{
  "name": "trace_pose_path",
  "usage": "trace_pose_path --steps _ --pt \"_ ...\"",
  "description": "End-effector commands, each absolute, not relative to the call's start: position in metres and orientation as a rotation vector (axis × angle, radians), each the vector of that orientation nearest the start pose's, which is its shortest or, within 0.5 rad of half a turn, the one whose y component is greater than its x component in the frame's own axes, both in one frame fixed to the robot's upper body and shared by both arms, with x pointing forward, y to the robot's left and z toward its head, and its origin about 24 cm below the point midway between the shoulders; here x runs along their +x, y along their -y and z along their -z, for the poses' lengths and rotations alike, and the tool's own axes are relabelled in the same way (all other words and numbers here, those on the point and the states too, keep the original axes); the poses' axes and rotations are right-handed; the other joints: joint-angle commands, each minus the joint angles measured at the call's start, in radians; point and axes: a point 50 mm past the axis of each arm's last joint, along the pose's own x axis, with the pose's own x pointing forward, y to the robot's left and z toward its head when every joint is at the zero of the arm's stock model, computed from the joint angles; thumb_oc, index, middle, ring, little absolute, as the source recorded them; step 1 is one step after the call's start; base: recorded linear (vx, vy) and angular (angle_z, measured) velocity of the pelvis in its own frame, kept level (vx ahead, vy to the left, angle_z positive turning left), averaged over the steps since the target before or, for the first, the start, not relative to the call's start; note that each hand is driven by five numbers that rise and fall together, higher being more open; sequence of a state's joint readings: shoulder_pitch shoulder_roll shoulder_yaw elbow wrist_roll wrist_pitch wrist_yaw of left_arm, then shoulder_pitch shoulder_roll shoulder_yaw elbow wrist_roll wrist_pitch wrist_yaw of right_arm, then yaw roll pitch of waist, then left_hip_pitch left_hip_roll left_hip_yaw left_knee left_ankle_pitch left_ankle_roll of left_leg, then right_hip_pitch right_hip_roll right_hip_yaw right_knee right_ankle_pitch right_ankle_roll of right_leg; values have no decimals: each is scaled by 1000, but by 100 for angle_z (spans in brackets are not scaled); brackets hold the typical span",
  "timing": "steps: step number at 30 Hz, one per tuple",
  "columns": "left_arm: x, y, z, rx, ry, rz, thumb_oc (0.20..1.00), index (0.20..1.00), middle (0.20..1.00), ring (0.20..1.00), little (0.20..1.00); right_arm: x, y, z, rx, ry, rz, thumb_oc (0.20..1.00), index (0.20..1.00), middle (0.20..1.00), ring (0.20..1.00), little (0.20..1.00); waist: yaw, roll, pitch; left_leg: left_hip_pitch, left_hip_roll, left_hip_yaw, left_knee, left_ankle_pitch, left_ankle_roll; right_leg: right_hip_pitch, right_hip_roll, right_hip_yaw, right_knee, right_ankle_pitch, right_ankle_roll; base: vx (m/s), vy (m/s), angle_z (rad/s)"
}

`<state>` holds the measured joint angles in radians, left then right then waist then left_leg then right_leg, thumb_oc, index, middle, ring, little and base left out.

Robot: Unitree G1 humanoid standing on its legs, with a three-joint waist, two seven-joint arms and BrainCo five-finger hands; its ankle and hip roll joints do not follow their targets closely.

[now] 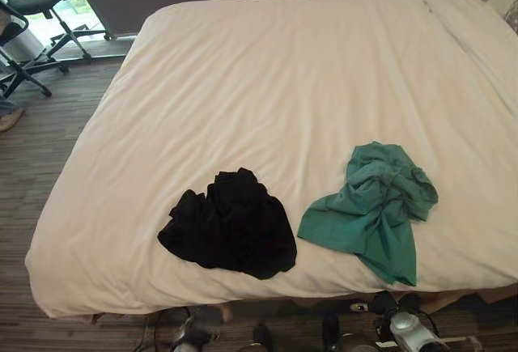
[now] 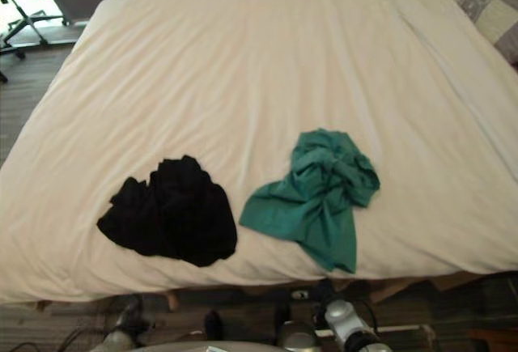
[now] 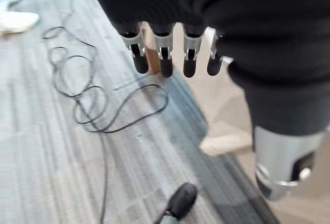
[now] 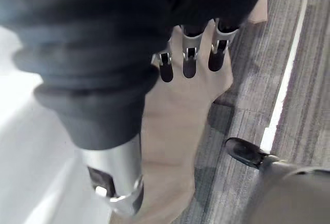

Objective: Tidy up the quilt and then pick up the clothes from the bed and put them into the laundry hamper.

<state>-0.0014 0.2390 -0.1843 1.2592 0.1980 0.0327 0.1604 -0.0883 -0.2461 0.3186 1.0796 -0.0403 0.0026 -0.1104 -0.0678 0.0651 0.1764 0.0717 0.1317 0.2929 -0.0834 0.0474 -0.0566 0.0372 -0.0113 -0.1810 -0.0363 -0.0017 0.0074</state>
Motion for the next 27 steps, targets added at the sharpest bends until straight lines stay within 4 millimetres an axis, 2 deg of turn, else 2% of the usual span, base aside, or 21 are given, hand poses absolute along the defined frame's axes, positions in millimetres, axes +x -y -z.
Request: trace_pose_path --steps 1,3,4,5,6,8,10,11,12,13,16,17,18,19,20,21,22,24,25,26,27 --pt "98 -243 159 519 -1239 -113 1000 1000 1000 1000 1000 145 224 146 -521 -1062 -9 1000 1000 1000 1000 1000 0 -76 9 -51 31 14 12 5 -87 -21 -196 -17 -15 11 188 -67 -16 4" --pt "86 -244 161 442 -1284 -193 1000 1000 1000 1000 1000 135 245 145 -478 -1105 107 1000 1000 1000 1000 1000 -1 -68 27 -93 31 7 54 15 -101 -14 -211 -40 -33 20 186 -187 20 10" --pt "66 -251 163 395 -1354 -259 1000 1000 1000 1000 1000 124 262 144 -414 -1141 236 1000 1000 1000 1000 1000 -7 -72 33 -108 34 17 117 -14 -110 -24 -225 -58 -26 26 185 -211 24 34" --pt "66 -251 163 395 -1354 -259 1000 1000 1000 1000 1000 124 262 144 -413 -1141 236 1000 1000 1000 1000 1000 -8 -72 33 -110 36 16 123 -18 -111 -24 -224 -58 -25 25 185 -185 63 44" --pt "33 -263 164 344 -1449 -376 1000 1000 1000 1000 1000 112 277 143 -341 -1164 356 1000 1000 1000 1000 1000 -15 -72 30 -94 24 -32 130 -56 -111 -40 -222 -49 -1 22 182 -44 47 22" --pt "24 -270 162 326 -1467 -433 1000 1000 1000 1000 1000 103 286 143 -298 -1177 437 1000 1000 1000 1000 1000 -21 -68 25 -86 25 -45 120 -51 -109 -40 -218 -46 10 16 181 -24 68 1" --pt "0 -290 155 312 -1523 -554 1000 1000 1000 1000 1000 82 307 139 -223 -1194 623 1000 1000 1000 1000 1000 -33 -68 6 -55 32 -25 68 -40 -109 -45 -224 -49 19 28 187 25 102 4" --pt "-10 -321 142 314 -1506 -708 1000 1000 1000 1000 1000 70 328 131 -199 -1173 754 1000 1000 1000 1000 1000 -32 -73 -13 -26 27 -20 21 -36 -108 -46 -230 -52 20 39 196 51 82 4" --pt "-10 -321 141 316 -1506 -708 1000 1000 1000 1000 1000 69 327 131 -198 -1174 754 1000 1000 1000 1000 1000 -30 -74 -14 -23 26 -19 17 -35 -108 -45 -230 -51 20 39 196 52 38 4" --pt "-7 -339 133 332 -1470 -769 1000 1000 1000 1000 1000 63 339 125 -198 -1153 817 1000 1000 1000 1000 1000 -33 -78 -20 -14 29 -11 9 -35 -109 -42 -233 -55 19 43 202 20 21 7" --pt "17 -400 91 375 -1236 -1012 1000 1000 1000 1000 1000 65 380 93 -287 -985 968 1000 1000 1000 1000 1000 -40 -86 -25 6 30 -6 2 -34 -110 -28 -243 -54 14 53 217 29 35 3" --pt "39 -432 59 447 -1066 -1103 1000 1000 1000 1000 1000 76 403 63 -418 -844 1003 1000 1000 1000 1000 1000 -50 -89 -29 19 29 2 2 -42 -112 -20 -250 -56 13 55 230 6 21 7" --pt "39 -432 59 447 -1065 -1103 1000 1000 1000 1000 1000 76 403 63 -418 -844 1003 1000 1000 1000 1000 1000 -50 -90 -30 16 28 2 0 -36 -111 -23 -251 -56 13 59 229 14 26 4" --pt "53 -444 42 499 -970 -1125 1000 1000 1000 1000 1000 84 412 46 -508 -769 999 1000 1000 1000 1000 1000 -54 -90 -32 21 27 5 -1 -37 -111 -22 -256 -57 13 63 234 7 31 -2" --pt "82 -465 1 658 -761 -1130 1000 1000 1000 1000 1000 103 427 6 -709 -605 969 1000 1000 1000 1000 1000 -61 -90 -34 34 28 12 1 -48 -111 -15 -261 -58 14 63 243 6 31 -5" --pt "81 -465 1 659 -761 -1130 1000 1000 1000 1000 1000 102 426 6 -710 -606 969 1000 1000 1000 1000 1000 -61 -91 -35 31 26 12 -1 -41 -110 -19 -262 -57 13 68 242 15 33 -1" --pt "97 -469 -20 708 -642 -1129 1000 1000 1000 1000 1000 111 431 -12 -790 -531 956 1000 1000 1000 1000 1000 -64 -91 -37 36 28 15 1 -49 -110 -16 -263 -56 13 64 246 0 0 0" --pt "134 -464 -58 806 -408 -1050 1000 1000 1000 1000 1000 131 432 -44 -912 -392 922 1000 1000 1000 1000 1000 -68 -91 -39 41 26 16 -1 -46 -106 -18 -268 -49 13 73 248 -11 31 -13" --pt "151 -456 -75 845 -300 -1001 1000 1000 1000 1000 1000 138 431 -57 -960 -335 905 1000 1000 1000 1000 1000 -69 -93 -40 42 25 16 -1 -47 -106 -18 -270 -48 13 75 249 12 32 -14" --pt "182 -435 -111 914 -77 -877 1000 1000 1000 1000 1000 154 426 -81 -1093 -245 833 1000 1000 1000 1000 1000 -69 -95 -42 51 26 16 0 -58 -105 -14 -270 -46 11 73 250 -8 23 -4" --pt "182 -435 -111 914 -78 -878 1000 1000 1000 1000 1000 155 426 -82 -1095 -245 832 1000 1000 1000 1000 1000 -69 -96 -43 47 24 17 -2 -49 -103 -20 -271 -44 11 80 250 0 0 0"
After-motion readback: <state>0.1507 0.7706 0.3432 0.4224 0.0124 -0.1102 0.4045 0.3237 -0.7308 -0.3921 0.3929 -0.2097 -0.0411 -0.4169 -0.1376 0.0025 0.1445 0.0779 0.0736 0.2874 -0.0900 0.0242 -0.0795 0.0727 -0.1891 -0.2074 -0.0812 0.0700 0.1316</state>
